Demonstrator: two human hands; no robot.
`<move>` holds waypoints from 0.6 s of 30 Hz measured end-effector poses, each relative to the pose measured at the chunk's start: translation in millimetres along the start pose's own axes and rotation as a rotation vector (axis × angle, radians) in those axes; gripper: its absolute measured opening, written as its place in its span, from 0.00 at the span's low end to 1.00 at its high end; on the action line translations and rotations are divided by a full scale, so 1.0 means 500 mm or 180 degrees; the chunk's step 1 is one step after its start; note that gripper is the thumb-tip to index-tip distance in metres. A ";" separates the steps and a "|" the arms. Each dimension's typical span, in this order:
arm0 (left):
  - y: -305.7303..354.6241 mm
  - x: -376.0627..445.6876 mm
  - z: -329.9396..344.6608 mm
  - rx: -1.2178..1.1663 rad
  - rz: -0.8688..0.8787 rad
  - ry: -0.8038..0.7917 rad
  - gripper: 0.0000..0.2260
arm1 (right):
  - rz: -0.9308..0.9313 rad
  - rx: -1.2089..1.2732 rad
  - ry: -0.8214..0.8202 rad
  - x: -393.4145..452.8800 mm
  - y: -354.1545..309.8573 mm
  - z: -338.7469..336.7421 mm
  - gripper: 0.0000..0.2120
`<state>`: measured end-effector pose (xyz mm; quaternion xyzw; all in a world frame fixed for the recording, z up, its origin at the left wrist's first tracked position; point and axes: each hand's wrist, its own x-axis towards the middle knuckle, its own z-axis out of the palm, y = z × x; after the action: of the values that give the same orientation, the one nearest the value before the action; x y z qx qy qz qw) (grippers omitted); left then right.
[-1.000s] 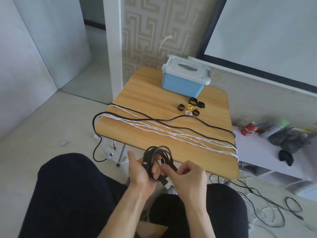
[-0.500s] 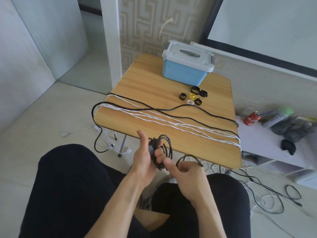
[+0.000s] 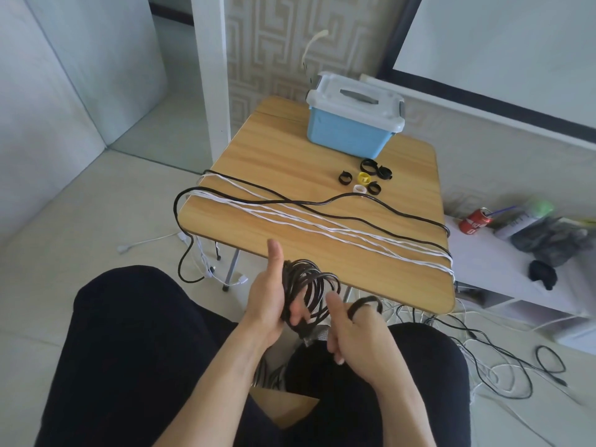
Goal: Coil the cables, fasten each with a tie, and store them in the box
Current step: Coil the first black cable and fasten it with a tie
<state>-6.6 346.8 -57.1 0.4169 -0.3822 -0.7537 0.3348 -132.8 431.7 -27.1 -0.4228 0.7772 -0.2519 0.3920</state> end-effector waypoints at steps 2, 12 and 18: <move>0.002 -0.007 0.009 -0.0134 -0.0059 0.0213 0.36 | -0.0276 0.0245 0.0108 0.000 0.002 0.002 0.24; -0.011 0.009 -0.016 -0.0432 -0.0544 -0.0864 0.30 | -0.0408 0.0652 0.0944 0.026 0.021 0.032 0.15; -0.007 0.001 -0.015 -0.0151 -0.0367 -0.1834 0.08 | 0.0318 0.0738 0.0564 0.021 0.017 0.020 0.19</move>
<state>-0.8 345.7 -63.2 0.1989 -0.4195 -0.8675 0.1788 -132.2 426.3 -43.0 -0.3116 0.7946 -0.3564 0.3801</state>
